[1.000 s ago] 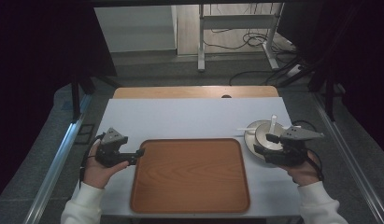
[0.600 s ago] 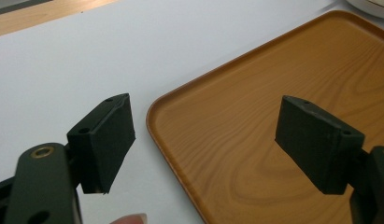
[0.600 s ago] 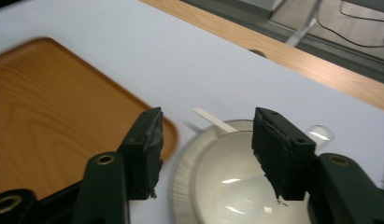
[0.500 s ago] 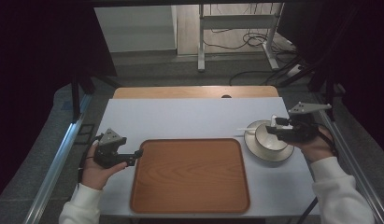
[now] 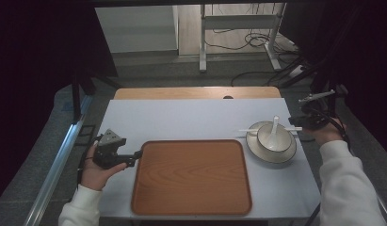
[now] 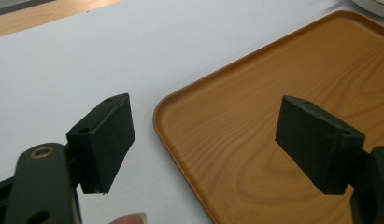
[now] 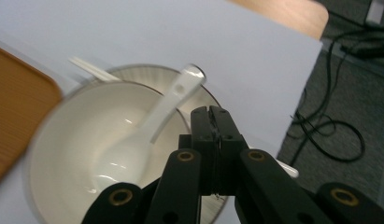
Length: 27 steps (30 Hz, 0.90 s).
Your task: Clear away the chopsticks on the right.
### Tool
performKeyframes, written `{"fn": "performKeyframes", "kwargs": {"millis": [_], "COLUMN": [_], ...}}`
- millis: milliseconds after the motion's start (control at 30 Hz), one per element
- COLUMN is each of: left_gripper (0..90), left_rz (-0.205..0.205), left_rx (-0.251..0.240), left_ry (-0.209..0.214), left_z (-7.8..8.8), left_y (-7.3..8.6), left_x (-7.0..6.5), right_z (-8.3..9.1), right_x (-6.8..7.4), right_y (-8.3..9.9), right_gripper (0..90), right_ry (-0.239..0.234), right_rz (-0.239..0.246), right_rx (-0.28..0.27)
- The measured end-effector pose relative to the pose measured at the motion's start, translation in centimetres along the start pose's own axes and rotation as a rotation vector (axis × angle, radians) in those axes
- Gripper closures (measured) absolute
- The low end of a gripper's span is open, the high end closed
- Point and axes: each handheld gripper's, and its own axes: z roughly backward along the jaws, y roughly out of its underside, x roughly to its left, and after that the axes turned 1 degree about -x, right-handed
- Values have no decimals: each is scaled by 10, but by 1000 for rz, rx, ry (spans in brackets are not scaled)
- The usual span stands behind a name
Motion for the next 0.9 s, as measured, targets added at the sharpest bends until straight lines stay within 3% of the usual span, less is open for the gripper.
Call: {"fn": "performKeyframes", "kwargs": {"millis": [67, 100, 133, 467, 600, 900], "left_gripper": [196, 196, 196, 197, 197, 196], "left_rz": [13, 16, 9, 9, 6, 5], "left_rx": [-8, -10, -8, 5, 7, 2], "left_ry": [29, 30, 23, 11, 9, 8], "left_z": [0, 0, 0, -3, -3, -2], "left_y": [0, -1, -1, 1, 1, 0], "left_x": [1, 0, 0, 2, 2, 1], "right_z": [-16, -16, -27, -58, -62, -70], "right_x": [-10, -10, -18, -41, -43, -41], "right_y": [1, 1, 1, 9, 12, 16], "right_gripper": [900, 900, 900, 900, 900, 900], "right_ry": [24, 24, 33, 68, 71, 62], "right_rz": [17, 17, -5, -66, -73, -57], "right_rx": [58, 58, 77, 129, 120, 158]}}
